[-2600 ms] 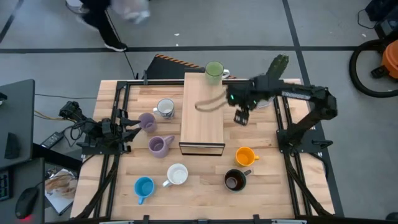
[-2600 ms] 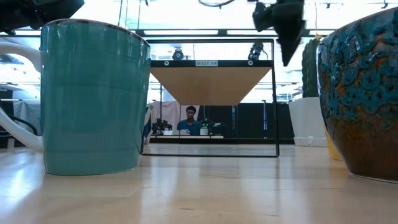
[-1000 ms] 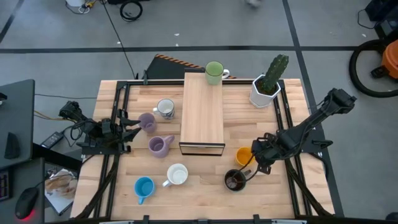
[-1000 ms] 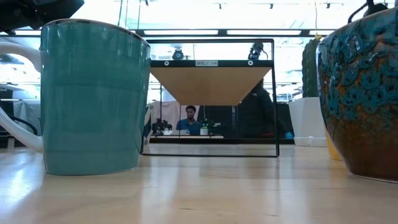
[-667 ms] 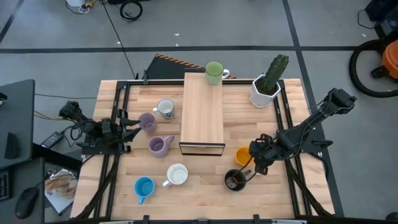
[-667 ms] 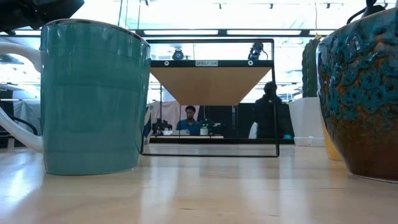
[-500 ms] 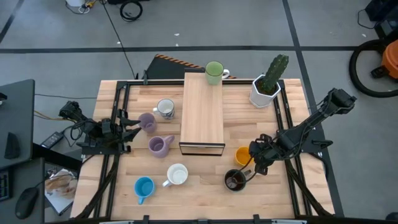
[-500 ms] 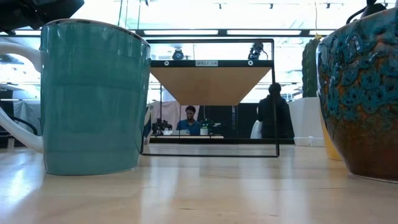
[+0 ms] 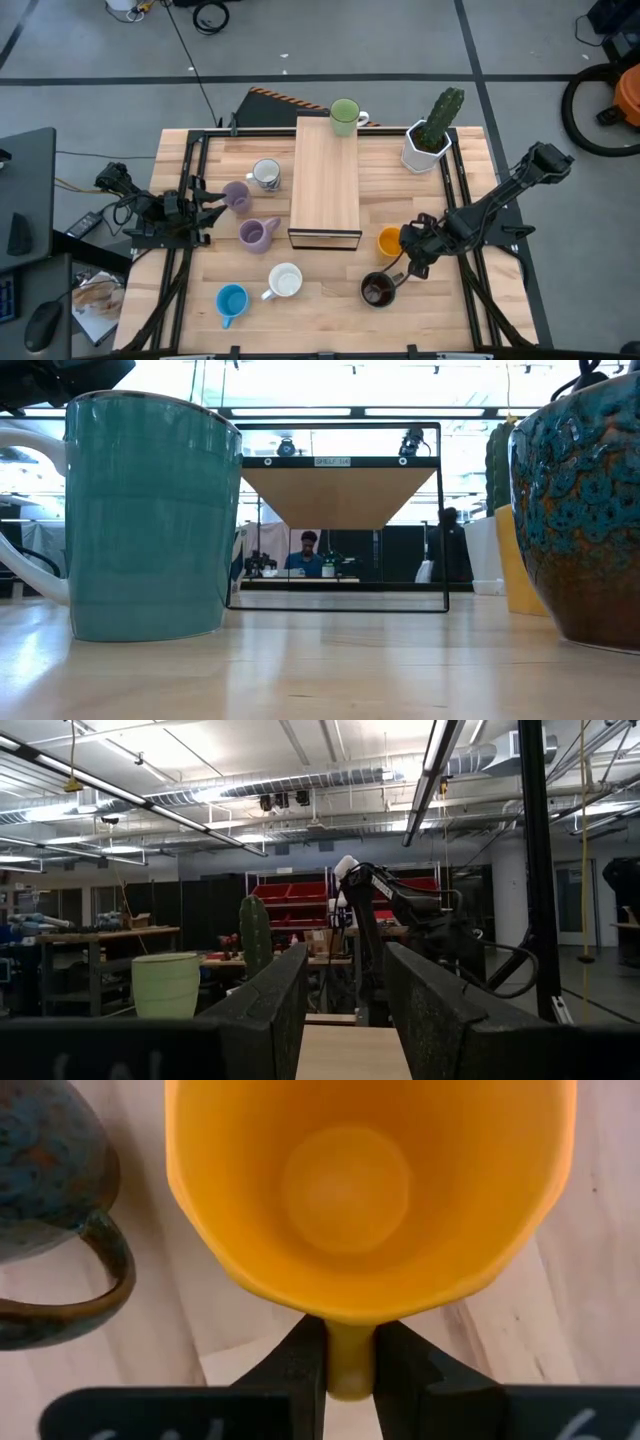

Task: Place coffee mugs
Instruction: Put the yellow mug on the shelf

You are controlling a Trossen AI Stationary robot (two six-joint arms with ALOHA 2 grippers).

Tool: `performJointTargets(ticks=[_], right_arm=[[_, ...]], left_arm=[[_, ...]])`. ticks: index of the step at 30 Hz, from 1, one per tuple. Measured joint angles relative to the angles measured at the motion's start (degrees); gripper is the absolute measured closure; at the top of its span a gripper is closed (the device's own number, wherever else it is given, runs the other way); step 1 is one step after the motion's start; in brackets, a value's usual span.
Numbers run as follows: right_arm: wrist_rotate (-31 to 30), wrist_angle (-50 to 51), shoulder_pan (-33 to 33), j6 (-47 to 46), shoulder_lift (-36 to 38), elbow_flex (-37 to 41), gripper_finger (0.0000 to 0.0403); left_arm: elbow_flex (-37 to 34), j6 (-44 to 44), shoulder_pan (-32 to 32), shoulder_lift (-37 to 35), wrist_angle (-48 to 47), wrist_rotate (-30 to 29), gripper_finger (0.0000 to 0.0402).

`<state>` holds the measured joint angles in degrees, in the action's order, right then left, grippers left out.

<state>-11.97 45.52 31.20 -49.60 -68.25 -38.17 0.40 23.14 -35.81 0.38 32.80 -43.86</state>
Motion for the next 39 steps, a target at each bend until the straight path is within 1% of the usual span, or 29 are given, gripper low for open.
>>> performJointTargets(ticks=[5,8,12,15,19,27,33,36,39], right_arm=[[0.3,2.2,-2.2,1.7,1.4,-0.2,0.0342],[0.0,8.8,-4.5,1.9,2.6,-2.6,0.0342],[-3.1,18.3,-7.8,3.8,3.9,-8.2,0.0342],[-5.1,23.0,-10.5,7.9,4.2,-12.5,0.0342],[-6.2,26.4,-15.1,15.5,4.2,-17.1,0.0342],[-5.9,26.8,-27.0,32.0,4.2,-24.5,0.0342],[-3.0,24.8,-35.8,41.6,4.1,-29.8,0.0342],[-1.8,22.8,-38.8,45.8,3.7,-33.0,0.0342],[1.0,20.7,-41.2,49.8,1.9,-35.9,0.0342]], left_arm=[[0.0,0.0,0.0,0.0,0.0,0.0,0.0262],[0.0,0.0,0.0,0.0,0.0,0.0,0.0262],[0.0,0.0,0.0,0.0,0.0,0.0,0.0262],[0.0,0.0,0.0,0.0,0.0,0.0,0.0262],[0.0,0.0,0.0,0.0,0.0,0.0,0.0262],[0.0,0.0,0.0,0.0,0.0,0.0,0.0262],[0.0,0.0,0.0,0.0,0.0,0.0,0.0262],[0.0,0.0,0.0,0.0,0.0,0.0,0.0262],[0.0,0.0,0.0,0.0,0.0,0.0,0.0262]])
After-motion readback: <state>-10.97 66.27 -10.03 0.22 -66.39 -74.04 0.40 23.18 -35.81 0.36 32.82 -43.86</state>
